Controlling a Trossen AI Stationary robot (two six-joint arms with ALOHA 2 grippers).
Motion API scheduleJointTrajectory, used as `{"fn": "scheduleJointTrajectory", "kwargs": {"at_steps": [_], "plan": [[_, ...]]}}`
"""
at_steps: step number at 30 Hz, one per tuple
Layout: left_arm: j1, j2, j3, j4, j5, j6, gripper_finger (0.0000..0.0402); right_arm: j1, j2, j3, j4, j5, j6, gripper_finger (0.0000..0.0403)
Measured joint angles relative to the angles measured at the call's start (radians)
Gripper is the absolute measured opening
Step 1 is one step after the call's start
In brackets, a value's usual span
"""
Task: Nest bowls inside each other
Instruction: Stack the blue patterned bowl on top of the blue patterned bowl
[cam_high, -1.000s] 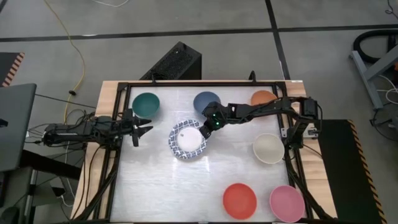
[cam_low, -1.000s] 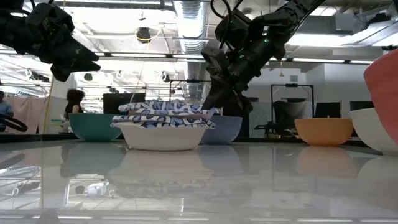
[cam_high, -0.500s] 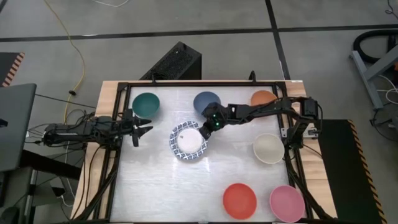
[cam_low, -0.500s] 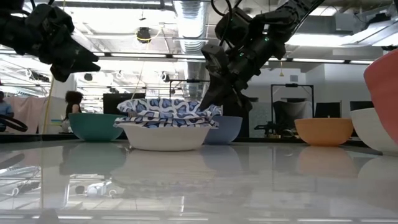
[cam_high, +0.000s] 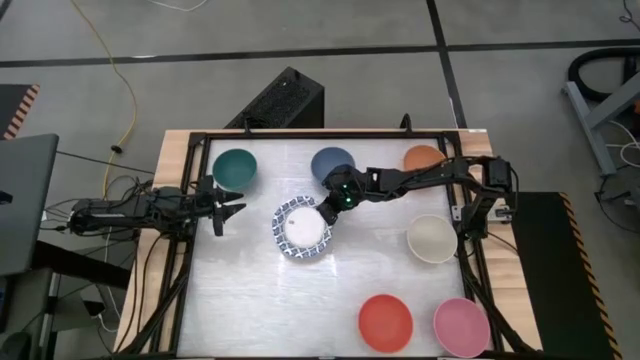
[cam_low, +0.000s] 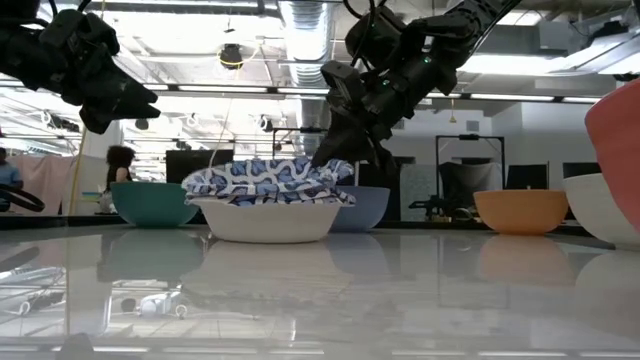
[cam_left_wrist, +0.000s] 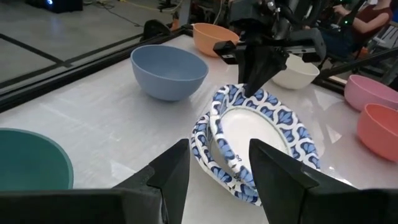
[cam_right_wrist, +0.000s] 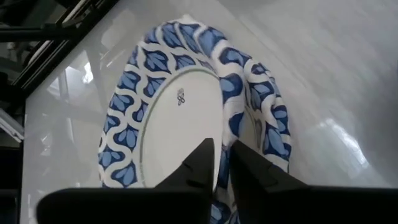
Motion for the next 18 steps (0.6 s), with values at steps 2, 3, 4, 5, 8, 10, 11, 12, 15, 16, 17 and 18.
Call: {"fn": "scheduleJointTrajectory", "kwargs": {"at_steps": [2, 3, 4, 5, 8, 10, 11, 12, 15, 16, 17, 18], "plan": [[0.000, 0.000, 0.000, 0.000, 0.000, 0.000, 0.0156, 0.000, 0.000, 0.000, -0.010, 0.000, 0.000, 0.0091], [0.000, 0.000, 0.000, 0.000, 0.000, 0.000, 0.0156, 0.000, 0.000, 0.000, -0.017, 0.000, 0.000, 0.0099], [0.000, 0.000, 0.000, 0.000, 0.000, 0.000, 0.0156, 0.000, 0.000, 0.000, -0.020, 0.000, 0.000, 0.0107], [0.000, 0.000, 0.000, 0.000, 0.000, 0.000, 0.0156, 0.000, 0.000, 0.000, -0.021, 0.000, 0.000, 0.0115], [0.000, 0.000, 0.000, 0.000, 0.000, 0.000, 0.0156, -0.001, 0.000, 0.000, -0.020, 0.000, 0.000, 0.0135], [0.000, 0.000, 0.000, 0.000, 0.001, 0.000, 0.0156, -0.004, 0.000, 0.000, -0.021, 0.000, 0.000, 0.0144], [0.000, 0.000, 0.000, 0.000, 0.001, 0.000, 0.0156, -0.005, 0.000, 0.000, -0.021, 0.000, 0.001, 0.0147], [0.000, 0.000, 0.000, 0.000, 0.001, 0.000, 0.0156, -0.006, 0.000, 0.000, -0.021, 0.000, 0.001, 0.0149], [0.000, 0.000, 0.000, -0.001, 0.008, 0.000, 0.0156, -0.011, 0.000, 0.000, -0.021, 0.002, 0.008, 0.0150], [0.000, 0.000, 0.000, -0.001, 0.014, -0.001, 0.0156, -0.013, 0.000, 0.000, -0.021, 0.003, 0.015, 0.0149], [0.000, 0.000, 0.000, -0.001, 0.025, -0.001, 0.0156, -0.016, 0.000, 0.000, -0.021, 0.003, 0.021, 0.0149], [0.000, 0.000, 0.000, -0.001, 0.029, -0.001, 0.0156, -0.018, 0.000, 0.000, -0.021, 0.004, 0.024, 0.0148]]}}
